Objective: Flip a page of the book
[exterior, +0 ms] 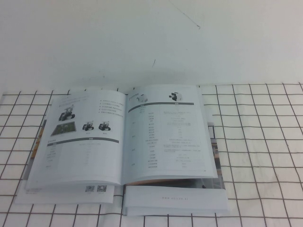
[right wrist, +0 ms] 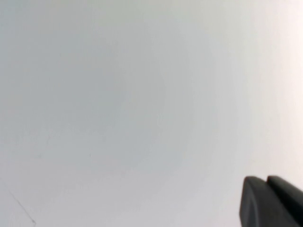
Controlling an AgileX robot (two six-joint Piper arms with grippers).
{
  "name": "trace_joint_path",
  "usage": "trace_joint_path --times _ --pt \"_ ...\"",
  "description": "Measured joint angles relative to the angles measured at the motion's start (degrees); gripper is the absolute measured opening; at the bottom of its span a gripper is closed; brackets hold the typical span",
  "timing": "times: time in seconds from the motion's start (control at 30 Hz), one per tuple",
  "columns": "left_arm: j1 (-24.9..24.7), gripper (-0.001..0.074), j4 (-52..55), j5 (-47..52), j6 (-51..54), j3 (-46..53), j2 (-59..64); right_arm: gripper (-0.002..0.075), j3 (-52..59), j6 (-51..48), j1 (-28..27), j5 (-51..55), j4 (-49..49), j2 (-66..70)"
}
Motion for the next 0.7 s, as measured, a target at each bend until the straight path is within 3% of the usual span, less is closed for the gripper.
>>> trace_joint_path --times 0.2,0.47,0.7 --pt "0.00 -0.0002 -0.21 -4.36 -0.38 0.00 0.00 0.0020 0.00 -0.13 0.00 -4.90 0.21 0.00" --pt "0.00 -0.0002 -2.11 -3.26 -5.66 0.00 0.00 0.0020 -0.53 -0.26 0.00 -4.02 2.49 0.00" --pt "0.00 -0.0002 -4.58 26.42 -7.27 -13.86 0.70 0.0015 -13.23 0.20 0.00 18.07 2.70 0.00"
